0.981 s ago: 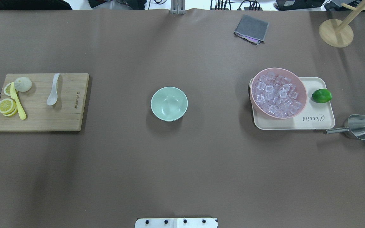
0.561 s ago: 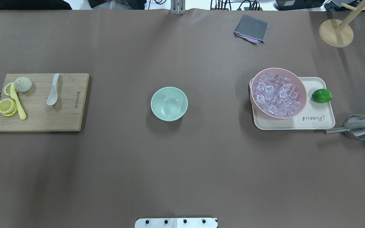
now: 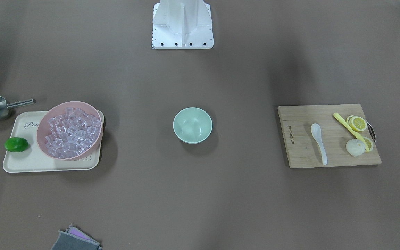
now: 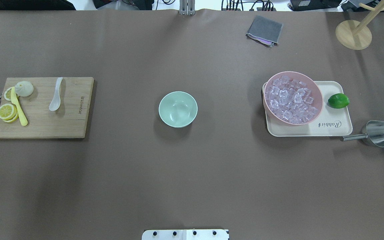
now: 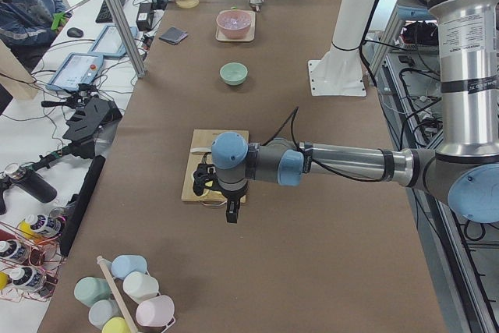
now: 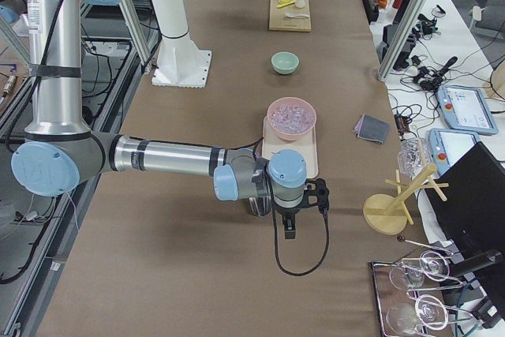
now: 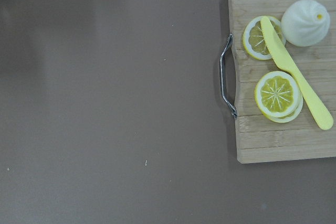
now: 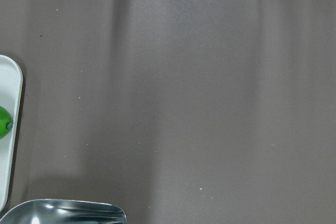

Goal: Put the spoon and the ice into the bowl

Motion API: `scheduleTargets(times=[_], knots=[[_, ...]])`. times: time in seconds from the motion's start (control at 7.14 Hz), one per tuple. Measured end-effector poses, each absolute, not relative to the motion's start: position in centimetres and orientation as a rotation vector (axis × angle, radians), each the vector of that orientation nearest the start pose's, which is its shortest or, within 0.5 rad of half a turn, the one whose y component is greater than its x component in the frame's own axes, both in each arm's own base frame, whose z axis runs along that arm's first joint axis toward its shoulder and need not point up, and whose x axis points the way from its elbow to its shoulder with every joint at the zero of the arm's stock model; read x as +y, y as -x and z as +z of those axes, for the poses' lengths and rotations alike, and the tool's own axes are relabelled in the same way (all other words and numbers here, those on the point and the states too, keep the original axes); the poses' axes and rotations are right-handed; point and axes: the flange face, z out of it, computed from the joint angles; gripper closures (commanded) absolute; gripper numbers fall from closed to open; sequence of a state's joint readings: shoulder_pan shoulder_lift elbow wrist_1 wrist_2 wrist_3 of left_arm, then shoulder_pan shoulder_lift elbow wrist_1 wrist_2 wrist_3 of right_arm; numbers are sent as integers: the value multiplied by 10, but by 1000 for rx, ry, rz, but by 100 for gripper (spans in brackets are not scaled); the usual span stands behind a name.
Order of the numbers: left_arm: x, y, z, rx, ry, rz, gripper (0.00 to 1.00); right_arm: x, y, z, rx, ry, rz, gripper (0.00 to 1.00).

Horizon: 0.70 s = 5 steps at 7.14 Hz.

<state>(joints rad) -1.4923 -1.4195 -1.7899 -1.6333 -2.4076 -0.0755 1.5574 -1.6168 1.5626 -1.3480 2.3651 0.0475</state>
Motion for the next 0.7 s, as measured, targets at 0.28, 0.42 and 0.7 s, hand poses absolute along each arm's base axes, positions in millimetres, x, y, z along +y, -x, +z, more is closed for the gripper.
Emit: scheduleTargets(times=[0.28, 0.42, 0.7], knots=[[-440, 24, 593, 861, -147, 100, 2, -483, -56, 661, -794, -136, -37, 0], [-439, 23, 586, 886, -204, 118, 2, -483, -53, 660, -797, -137, -45, 0], [-453, -1, 562, 928, -214, 64, 2, -485, -45, 650, -850, -163, -74, 0]])
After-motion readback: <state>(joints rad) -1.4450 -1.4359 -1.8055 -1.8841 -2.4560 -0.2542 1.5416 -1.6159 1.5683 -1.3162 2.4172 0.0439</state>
